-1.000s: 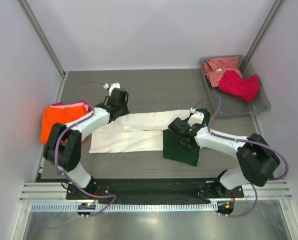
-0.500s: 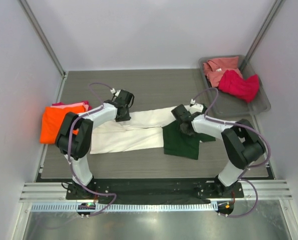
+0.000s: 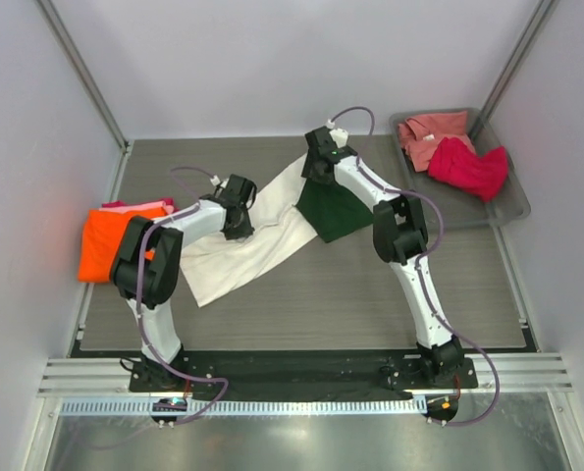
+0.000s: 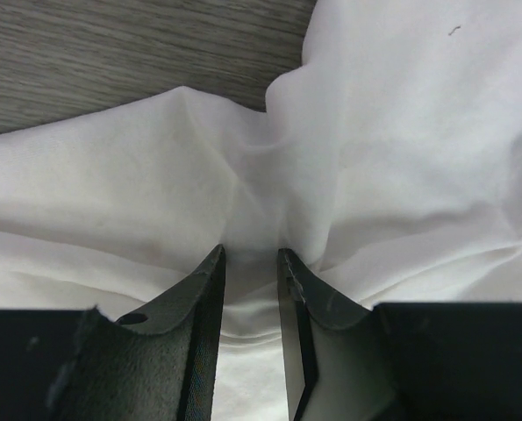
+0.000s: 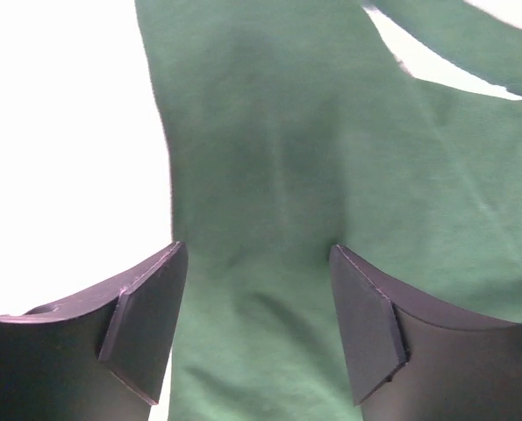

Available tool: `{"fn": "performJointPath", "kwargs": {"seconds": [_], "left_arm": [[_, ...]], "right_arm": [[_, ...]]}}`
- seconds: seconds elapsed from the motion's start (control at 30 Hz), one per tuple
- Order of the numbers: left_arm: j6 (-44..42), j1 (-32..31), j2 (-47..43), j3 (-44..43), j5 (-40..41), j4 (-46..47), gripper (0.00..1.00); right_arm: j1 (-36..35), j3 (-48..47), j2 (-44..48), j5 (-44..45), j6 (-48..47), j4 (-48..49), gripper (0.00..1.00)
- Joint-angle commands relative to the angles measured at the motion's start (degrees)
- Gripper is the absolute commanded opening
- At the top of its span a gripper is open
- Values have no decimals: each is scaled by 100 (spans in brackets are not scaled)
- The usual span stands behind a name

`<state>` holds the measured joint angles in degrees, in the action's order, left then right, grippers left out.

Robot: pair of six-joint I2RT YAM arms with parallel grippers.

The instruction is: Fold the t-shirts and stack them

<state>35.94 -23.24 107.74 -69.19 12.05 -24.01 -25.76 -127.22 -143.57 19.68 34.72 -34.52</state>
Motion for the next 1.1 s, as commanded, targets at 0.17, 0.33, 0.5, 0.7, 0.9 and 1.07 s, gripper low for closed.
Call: {"fn": "performJointPath", "kwargs": {"seconds": [0.17,0.33,0.5,0.7,0.9,1.07], "left_arm": [[983,-364,-332,959,-1029,335,32],[2152,-1180,-815,1364,-399,845,34],[2102,-1305,-1360,1110,743,268,45],[1233,-1175,-2169,749,1467,-754,54],[915,-533,-2416,1337,904,-579,53],[914,-286,-2328,1768,658,-342,51]], "right_arm": [[211,-278,118,-1062,-475,-538,73],[308,301,504,-1160,-676,-424,73],[308,1574,1558,-739,-1002,164,79],[317,3602,3342,-492,-994,1008,82],[317,5153,4205,-412,-256,1378,67],[326,5777,4337,-422,114,1721,59]]}}
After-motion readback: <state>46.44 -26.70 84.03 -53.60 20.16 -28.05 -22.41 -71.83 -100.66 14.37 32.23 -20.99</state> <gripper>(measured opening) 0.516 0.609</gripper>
